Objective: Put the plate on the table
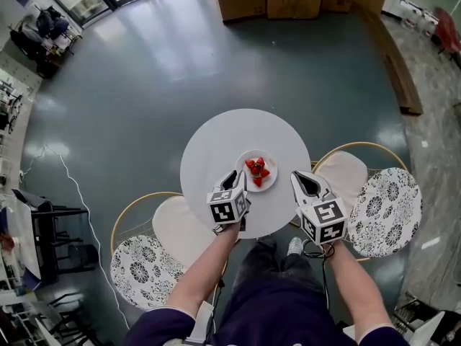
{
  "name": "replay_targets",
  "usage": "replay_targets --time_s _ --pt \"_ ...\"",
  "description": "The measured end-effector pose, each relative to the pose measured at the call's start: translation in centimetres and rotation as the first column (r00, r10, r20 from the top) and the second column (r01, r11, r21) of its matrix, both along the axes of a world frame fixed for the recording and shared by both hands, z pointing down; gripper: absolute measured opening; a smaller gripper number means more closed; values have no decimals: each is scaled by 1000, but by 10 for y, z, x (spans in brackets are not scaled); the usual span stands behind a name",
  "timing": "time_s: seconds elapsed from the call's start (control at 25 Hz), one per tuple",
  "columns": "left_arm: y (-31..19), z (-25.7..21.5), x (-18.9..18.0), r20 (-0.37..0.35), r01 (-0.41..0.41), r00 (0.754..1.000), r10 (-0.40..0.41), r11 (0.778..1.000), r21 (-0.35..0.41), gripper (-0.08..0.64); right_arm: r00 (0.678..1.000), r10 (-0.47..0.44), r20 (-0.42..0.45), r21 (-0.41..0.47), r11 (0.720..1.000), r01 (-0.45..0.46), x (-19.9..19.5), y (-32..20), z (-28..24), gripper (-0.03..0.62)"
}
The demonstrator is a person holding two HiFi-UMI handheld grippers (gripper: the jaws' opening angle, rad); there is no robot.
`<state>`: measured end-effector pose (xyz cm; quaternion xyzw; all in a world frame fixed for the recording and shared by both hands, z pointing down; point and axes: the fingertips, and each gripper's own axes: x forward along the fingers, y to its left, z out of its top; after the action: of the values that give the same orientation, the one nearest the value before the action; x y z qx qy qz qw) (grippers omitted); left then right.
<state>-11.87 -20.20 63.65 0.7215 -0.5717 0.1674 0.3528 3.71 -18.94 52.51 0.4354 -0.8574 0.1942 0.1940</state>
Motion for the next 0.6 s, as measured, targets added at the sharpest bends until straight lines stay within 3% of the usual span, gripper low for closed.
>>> replay_targets --time_s 0.16,0.44,0.6 --pt "4 -33 13 8 -83 997 82 992 90 84 1000 -12 13 12 1000 12 -7 0 -6 5" --pt "13 -90 24 42 -171 985 165 955 242 81 998 -41 42 38 999 39 -24 0 -18 5" --pt "20 -114 27 66 -195 981 183 933 301 20 996 -59 67 55 997 56 -32 2 -27 5"
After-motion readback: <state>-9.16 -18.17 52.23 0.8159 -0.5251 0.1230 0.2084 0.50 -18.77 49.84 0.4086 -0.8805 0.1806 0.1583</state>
